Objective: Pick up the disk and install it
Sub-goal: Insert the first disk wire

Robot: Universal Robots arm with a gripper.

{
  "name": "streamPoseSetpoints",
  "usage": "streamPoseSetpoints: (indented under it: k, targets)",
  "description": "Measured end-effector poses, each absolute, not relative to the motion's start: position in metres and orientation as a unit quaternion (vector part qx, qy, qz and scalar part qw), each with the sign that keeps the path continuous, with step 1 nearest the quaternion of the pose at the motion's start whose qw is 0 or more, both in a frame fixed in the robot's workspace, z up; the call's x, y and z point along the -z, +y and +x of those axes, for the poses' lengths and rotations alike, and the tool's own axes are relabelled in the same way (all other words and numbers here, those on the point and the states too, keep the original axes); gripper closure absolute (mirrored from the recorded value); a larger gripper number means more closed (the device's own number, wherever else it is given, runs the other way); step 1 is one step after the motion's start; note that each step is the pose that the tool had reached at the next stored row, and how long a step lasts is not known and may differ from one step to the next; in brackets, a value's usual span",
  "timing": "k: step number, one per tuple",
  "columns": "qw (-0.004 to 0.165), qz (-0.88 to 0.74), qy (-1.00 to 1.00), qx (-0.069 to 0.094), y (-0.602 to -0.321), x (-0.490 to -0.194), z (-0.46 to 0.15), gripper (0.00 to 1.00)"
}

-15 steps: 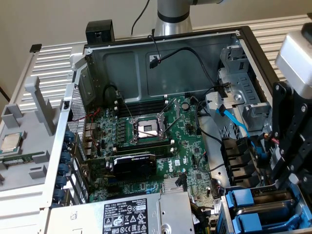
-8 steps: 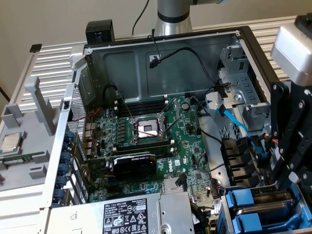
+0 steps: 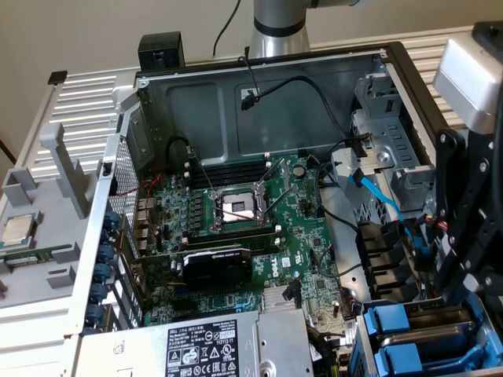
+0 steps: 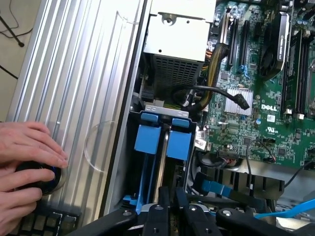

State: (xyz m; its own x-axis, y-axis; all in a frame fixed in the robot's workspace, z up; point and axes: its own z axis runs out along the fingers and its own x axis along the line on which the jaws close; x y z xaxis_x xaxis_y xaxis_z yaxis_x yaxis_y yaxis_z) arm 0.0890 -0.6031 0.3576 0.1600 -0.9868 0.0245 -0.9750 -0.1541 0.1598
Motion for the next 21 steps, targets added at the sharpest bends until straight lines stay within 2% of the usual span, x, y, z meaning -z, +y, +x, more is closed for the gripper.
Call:
streamPoseSetpoints:
  k: [21]
  targets:
    - [0.068,0.737,-0.671,0.045,-0.5983,-0.3575,0.0890,0.83]
